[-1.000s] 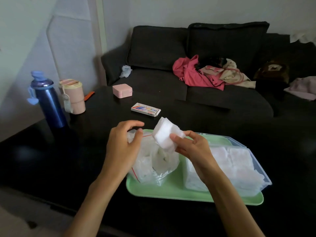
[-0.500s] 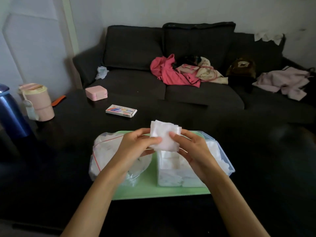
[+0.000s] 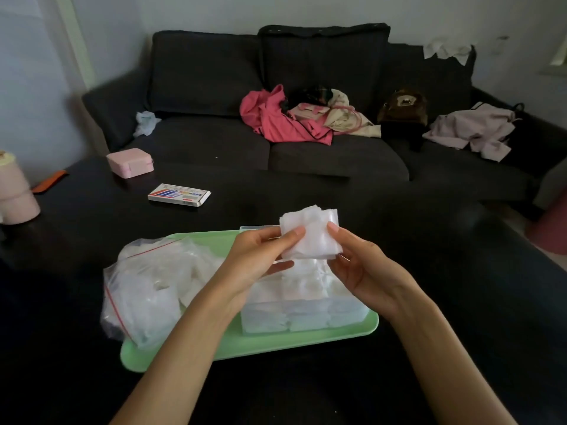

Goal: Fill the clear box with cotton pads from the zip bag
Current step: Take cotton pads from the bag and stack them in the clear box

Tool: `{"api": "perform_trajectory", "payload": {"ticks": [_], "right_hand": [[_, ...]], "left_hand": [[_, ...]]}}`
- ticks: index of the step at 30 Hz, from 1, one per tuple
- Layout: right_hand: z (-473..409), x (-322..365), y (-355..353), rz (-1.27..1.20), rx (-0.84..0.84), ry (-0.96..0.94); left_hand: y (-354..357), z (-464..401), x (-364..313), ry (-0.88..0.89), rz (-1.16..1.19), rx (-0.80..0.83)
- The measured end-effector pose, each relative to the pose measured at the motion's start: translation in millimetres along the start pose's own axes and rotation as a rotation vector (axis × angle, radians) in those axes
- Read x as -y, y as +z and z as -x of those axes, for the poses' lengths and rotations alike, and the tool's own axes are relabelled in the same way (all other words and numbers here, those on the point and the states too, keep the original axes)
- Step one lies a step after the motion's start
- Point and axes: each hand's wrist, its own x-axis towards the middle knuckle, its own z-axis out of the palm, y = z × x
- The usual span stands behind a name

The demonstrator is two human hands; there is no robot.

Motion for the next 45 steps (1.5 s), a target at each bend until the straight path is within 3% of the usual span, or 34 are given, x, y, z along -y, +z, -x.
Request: {"api": "perform_trajectory", "payload": {"ticks": [5, 9, 12, 18, 21, 24, 29, 33, 36, 39, 42, 45], "right_hand": [[2, 13, -15, 0.210, -0.123, -0.085], [3, 20, -35, 0.221, -0.353, -0.211], [4, 23, -41, 0.203, -0.426, -0.230], [-8, 6, 6, 0.386, -0.086, -0.067], [-18, -3, 30, 0.400, -0.139, -0.135], [-24, -4, 39, 0.563, -0.192, -0.282], [-29, -9, 35, 0.878, -0.018, -0.208], [-37, -13, 38, 0.891, 0.131, -0.133], [-41, -15, 43, 0.995, 0.228, -0.071], [-44, -19, 43, 1.133, 0.239, -0.117], [-45, -16, 38, 1.117, 0.193, -0.192], [-45, -18, 39, 1.145, 0.260, -0.170]], "left_hand": [[3, -12, -3, 0.101, -0.086, -0.107], [-20, -25, -20, 0.162, 0.003, -0.306], [-39, -28, -26, 0.173, -0.065, -0.309], [-24, -21, -16, 0.109, -0.254, -0.194], [-23, -17, -12, 0.074, -0.314, -0.176], [-34, -11, -14, 0.019, -0.369, -0.128], [-59, -1, -19, -0.032, -0.552, -0.058], [-70, 4, -21, -0.046, -0.622, -0.059], [-75, 8, -23, -0.101, -0.696, 0.039], [-77, 11, -20, -0.116, -0.741, 0.098], [-77, 12, -17, -0.106, -0.756, 0.103], [-80, 12, -16, -0.117, -0.778, 0.103]]}}
